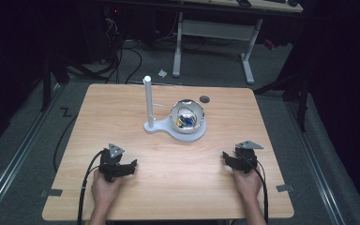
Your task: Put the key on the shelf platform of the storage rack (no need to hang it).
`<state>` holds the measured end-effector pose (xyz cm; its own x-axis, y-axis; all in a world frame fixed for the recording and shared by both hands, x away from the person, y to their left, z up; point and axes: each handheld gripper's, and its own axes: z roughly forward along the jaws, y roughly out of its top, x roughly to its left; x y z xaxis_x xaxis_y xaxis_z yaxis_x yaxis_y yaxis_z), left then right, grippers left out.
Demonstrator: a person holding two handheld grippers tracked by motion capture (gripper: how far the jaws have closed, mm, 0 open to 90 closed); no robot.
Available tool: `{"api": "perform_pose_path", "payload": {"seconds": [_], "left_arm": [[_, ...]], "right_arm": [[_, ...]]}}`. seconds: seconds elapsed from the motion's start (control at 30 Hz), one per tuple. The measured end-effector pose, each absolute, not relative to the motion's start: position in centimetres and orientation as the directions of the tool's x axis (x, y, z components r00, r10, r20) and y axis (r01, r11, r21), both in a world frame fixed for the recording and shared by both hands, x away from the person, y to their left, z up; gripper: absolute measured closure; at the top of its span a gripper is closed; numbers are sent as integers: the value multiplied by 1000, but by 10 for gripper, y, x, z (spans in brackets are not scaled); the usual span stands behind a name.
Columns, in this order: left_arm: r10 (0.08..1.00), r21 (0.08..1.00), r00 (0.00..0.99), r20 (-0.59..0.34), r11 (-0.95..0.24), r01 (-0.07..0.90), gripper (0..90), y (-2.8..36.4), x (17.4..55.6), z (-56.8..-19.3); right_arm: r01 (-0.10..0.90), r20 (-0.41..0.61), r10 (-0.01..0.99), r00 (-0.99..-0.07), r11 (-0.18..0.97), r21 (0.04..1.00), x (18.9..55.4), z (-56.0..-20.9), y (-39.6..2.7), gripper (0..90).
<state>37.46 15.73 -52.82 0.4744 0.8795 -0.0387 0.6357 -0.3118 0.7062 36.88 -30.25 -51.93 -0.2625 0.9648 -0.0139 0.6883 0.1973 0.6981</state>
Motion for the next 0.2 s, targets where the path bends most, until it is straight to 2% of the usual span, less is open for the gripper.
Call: {"api": "perform_pose_path", "payload": {"seconds": [0.2], "left_arm": [[879,706,474,-39,-312,636,184,157,375,-528]], "right_arm": [[688,-12,964,-266,199,698,369,-519,-303,388]]}}
